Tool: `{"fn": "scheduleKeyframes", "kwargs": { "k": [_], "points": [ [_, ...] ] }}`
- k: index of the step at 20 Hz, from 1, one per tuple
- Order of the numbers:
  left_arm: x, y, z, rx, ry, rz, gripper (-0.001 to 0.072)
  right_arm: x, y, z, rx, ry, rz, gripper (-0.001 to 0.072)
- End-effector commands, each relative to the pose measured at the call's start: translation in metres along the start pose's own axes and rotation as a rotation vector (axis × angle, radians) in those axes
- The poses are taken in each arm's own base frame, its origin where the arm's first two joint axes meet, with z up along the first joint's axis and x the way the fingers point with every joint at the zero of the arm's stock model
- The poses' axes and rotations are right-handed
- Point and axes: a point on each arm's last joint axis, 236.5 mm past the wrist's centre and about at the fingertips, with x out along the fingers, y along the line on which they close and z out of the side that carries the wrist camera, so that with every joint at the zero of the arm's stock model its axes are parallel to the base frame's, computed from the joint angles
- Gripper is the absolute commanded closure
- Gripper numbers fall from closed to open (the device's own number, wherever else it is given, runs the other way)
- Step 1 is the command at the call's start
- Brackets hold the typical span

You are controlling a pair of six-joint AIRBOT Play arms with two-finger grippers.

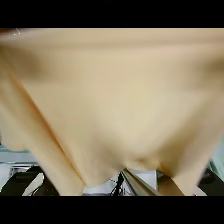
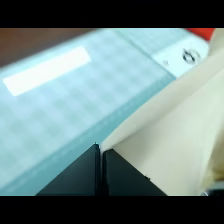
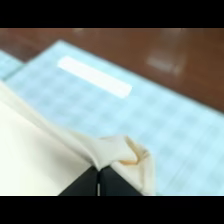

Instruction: Fold the shirts.

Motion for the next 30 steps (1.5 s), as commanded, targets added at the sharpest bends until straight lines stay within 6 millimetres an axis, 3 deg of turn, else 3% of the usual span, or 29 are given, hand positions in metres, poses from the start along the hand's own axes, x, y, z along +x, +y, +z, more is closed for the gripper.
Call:
{"fn": "scheduleKeyframes", "kwargs": {
  "k": [1,4,7,10,13,14,15,16,17,18,21,23,25,26,28,30],
  "points": [
    [0.061,0.037,-0.047,-0.133,0.114,-0.096,0.0683,0.073,-0.023,-0.058,0.112,0.187,0.023,0.0692],
    [0.126,0.109,-0.070,-0.291,0.106,-0.044,0.0683,0.143,-0.083,-0.091,0.199,0.266,-0.124,0.0693],
    [0.178,0.161,-0.096,-0.403,0.165,-0.024,0.0683,0.209,-0.130,-0.108,0.284,0.323,-0.183,0.0693],
    [0.228,0.185,-0.126,-0.467,0.238,-0.031,0.0683,0.272,-0.159,-0.130,0.502,0.344,-0.111,0.0692],
    [0.270,0.197,-0.146,-0.501,0.261,-0.016,0.0667,0.317,-0.194,-0.134,0.725,0.255,-0.064,0.0692],
    [0.281,0.197,-0.152,-0.505,0.271,-0.016,0.0530,0.326,-0.203,-0.136,0.794,0.237,-0.047,0.0691],
    [0.289,0.193,-0.158,-0.510,0.290,-0.025,0.0215,0.331,-0.212,-0.139,0.869,0.224,-0.028,0.0685],
    [0.294,0.188,-0.164,-0.524,0.314,-0.036,0.0001,0.332,-0.220,-0.140,0.931,0.212,-0.011,0.0523],
    [0.292,0.189,-0.168,-0.521,0.329,-0.034,0.0002,0.328,-0.228,-0.143,0.975,0.211,0.006,0.0175],
    [0.284,0.195,-0.172,-0.508,0.360,-0.026,0.0003,0.317,-0.238,-0.147,0.967,0.223,0.010,0.0077],
    [0.222,0.229,-0.213,-0.598,0.564,0.058,0.0005,0.250,-0.263,-0.184,0.932,0.374,0.008,0.0078],
    [0.173,0.243,-0.250,-0.729,0.683,0.112,0.0005,0.185,-0.279,-0.244,0.875,0.600,-0.118,0.0079],
    [0.145,0.245,-0.288,-0.886,0.680,0.146,0.0005,0.115,-0.301,-0.307,0.880,0.777,-0.382,0.0080],
    [0.138,0.240,-0.312,-0.951,0.684,0.161,0.0005,0.096,-0.304,-0.326,0.967,0.753,-0.482,0.0089],
    [0.127,0.217,-0.362,-1.052,0.716,0.157,0.0005,0.100,-0.277,-0.357,1.084,0.656,-0.472,0.0089],
    [0.123,0.199,-0.394,-1.087,0.714,0.138,0.0005,0.115,-0.234,-0.383,1.101,0.637,-0.376,0.0089]
  ]
}}
